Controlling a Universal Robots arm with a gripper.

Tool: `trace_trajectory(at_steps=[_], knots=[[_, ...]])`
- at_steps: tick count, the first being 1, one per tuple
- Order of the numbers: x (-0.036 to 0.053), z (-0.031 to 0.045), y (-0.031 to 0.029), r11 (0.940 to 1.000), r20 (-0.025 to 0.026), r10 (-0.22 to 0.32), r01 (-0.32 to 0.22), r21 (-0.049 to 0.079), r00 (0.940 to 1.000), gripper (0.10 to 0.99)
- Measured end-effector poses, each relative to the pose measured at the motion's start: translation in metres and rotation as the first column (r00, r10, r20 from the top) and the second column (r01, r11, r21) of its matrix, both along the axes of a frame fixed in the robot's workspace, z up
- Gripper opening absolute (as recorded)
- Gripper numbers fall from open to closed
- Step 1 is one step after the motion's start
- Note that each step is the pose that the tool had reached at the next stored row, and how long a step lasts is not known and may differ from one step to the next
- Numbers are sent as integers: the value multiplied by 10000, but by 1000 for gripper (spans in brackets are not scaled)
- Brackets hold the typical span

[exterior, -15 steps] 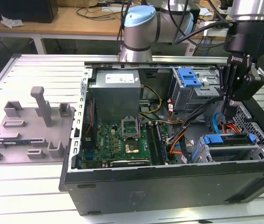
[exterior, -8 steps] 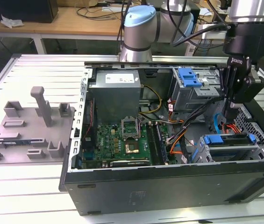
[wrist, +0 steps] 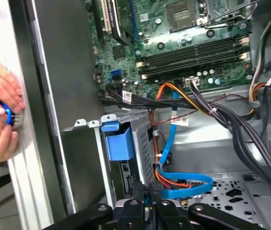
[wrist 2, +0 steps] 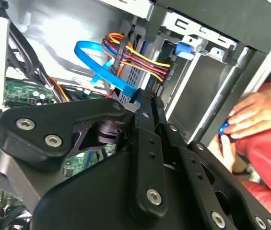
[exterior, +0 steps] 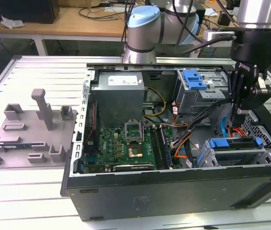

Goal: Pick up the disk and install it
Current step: 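Insert the second disk wire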

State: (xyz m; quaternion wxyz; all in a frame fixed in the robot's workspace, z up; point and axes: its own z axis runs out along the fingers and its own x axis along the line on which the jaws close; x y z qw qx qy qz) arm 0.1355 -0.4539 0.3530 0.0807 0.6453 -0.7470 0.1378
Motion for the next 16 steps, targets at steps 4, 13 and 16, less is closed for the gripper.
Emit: trace_trajectory(at_steps=[4,13,16], knots=[[-5,0,-128,9985,0,-1,1,538,10000,161],[-6,0,-361,9847,0,1,-1,1744,10000,161],[-9,1,-411,9796,0,14,-14,2010,10000,161]])
